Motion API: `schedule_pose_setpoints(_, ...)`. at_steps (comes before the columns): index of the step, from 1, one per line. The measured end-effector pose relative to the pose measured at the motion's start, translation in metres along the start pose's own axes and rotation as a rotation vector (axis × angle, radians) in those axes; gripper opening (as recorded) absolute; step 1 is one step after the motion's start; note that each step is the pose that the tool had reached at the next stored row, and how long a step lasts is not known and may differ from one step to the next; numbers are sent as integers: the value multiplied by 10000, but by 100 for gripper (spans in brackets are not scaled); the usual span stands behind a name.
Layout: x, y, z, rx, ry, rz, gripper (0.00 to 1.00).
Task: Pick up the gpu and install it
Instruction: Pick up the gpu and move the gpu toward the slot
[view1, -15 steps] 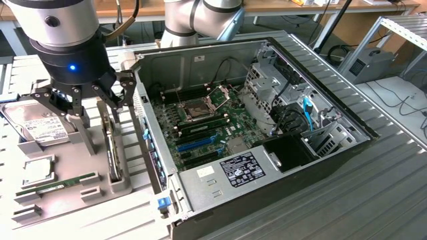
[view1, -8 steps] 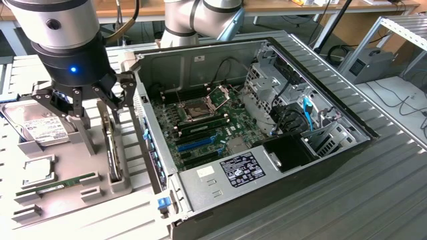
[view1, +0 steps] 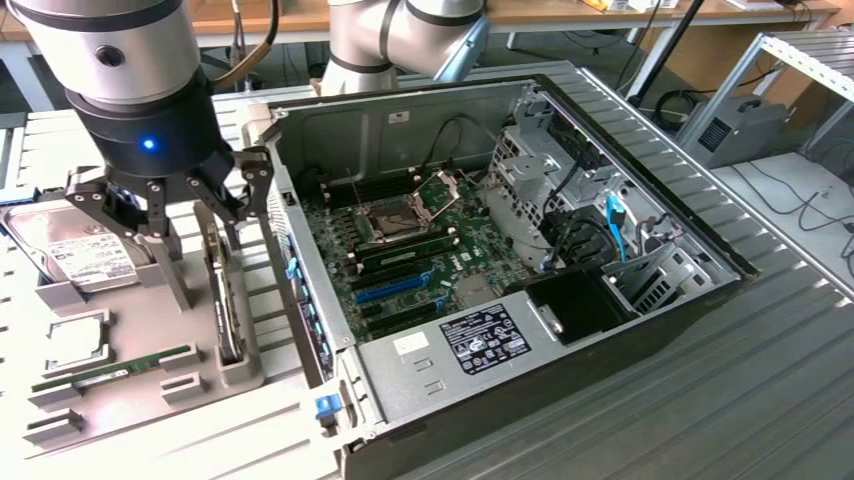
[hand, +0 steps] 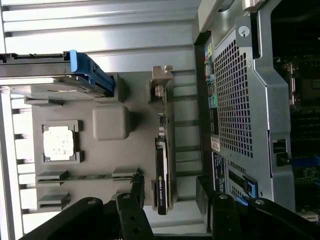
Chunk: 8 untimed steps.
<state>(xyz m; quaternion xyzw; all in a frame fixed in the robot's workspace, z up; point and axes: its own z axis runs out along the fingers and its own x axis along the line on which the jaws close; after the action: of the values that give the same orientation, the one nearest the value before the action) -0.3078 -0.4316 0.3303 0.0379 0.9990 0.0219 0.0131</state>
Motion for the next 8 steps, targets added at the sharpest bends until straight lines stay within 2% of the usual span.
schedule_pose_setpoints(8,1,-2,38,2,1,0,54)
